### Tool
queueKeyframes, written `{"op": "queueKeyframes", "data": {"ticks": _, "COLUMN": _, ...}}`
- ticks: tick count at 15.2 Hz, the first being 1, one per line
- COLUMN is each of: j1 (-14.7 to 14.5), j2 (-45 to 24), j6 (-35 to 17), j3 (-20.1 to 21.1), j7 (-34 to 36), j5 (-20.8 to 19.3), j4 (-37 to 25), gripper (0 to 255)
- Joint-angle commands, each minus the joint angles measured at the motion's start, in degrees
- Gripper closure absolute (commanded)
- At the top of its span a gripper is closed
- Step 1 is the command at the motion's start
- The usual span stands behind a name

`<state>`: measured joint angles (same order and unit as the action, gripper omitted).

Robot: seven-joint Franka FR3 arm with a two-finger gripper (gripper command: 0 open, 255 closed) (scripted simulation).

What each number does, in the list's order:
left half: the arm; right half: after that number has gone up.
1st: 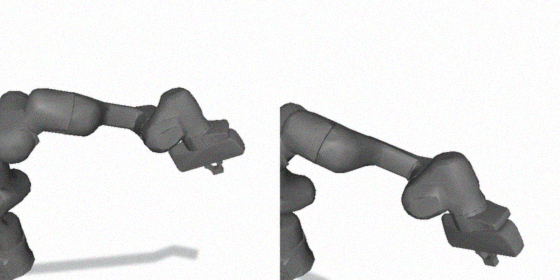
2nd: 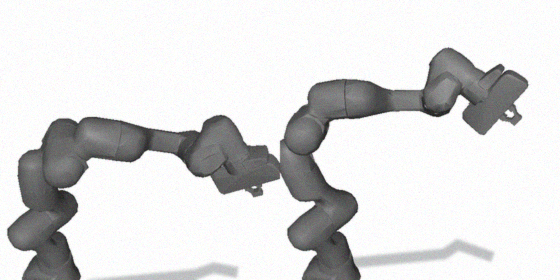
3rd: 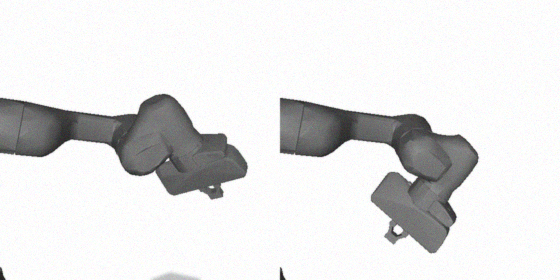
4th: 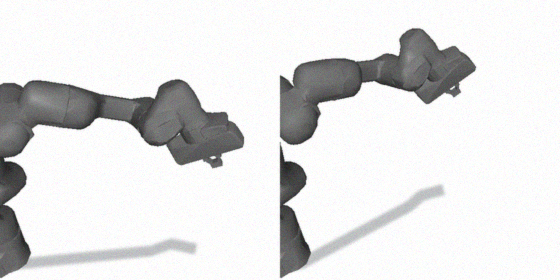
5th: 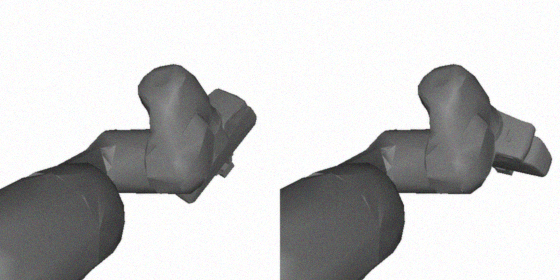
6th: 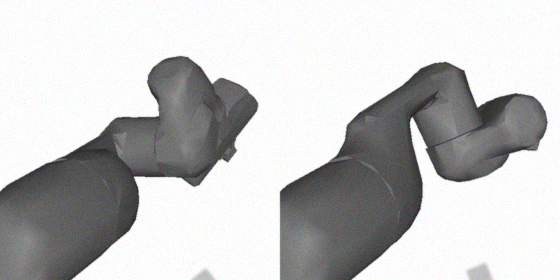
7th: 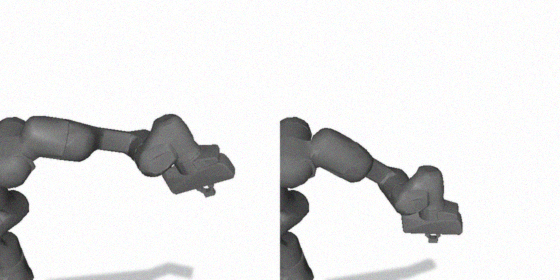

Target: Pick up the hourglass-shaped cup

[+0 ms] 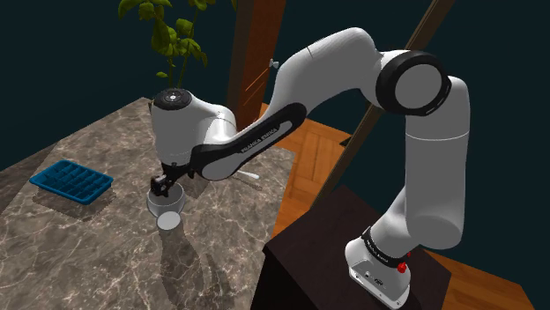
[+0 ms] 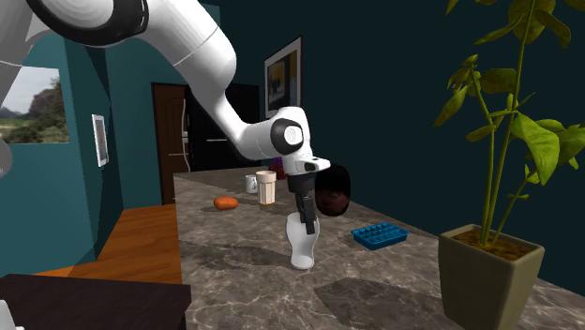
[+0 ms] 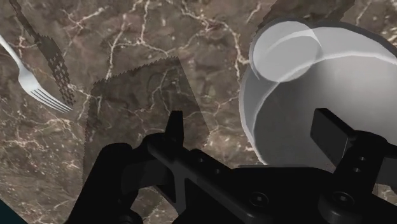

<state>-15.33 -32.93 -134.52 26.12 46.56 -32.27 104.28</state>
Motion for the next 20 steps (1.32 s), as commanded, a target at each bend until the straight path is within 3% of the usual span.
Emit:
{"op": "queueKeyframes", "data": {"ticks": 1, "j1": -0.39, "j2": -1.04, "j6": -1.03, "j3": -0.54, "j7": 0.69, "j5": -0.8, "j4": 0.09, "gripper": 0}}
{"op": "queueKeyframes", "data": {"ticks": 3, "j1": -0.5, "j2": -1.34, "j6": -1.3, "j3": -0.7, "j7": 0.85, "j5": -1.01, "j4": 0.08, "gripper": 0}}
{"op": "queueKeyframes", "data": {"ticks": 4, "j1": -0.45, "j2": -1.34, "j6": -1.28, "j3": -0.7, "j7": 0.78, "j5": -1.0, "j4": 0.04, "gripper": 255}}
{"op": "queueKeyframes", "data": {"ticks": 13, "j1": -0.5, "j2": -1.34, "j6": -1.3, "j3": -0.7, "j7": 0.85, "j5": -1.01, "j4": 0.07, "gripper": 255}}
{"op": "queueKeyframes", "data": {"ticks": 20, "j1": 0.72, "j2": 2.21, "j6": 2.01, "j3": 1.09, "j7": -1.21, "j5": 1.57, "j4": -0.04, "gripper": 255}}
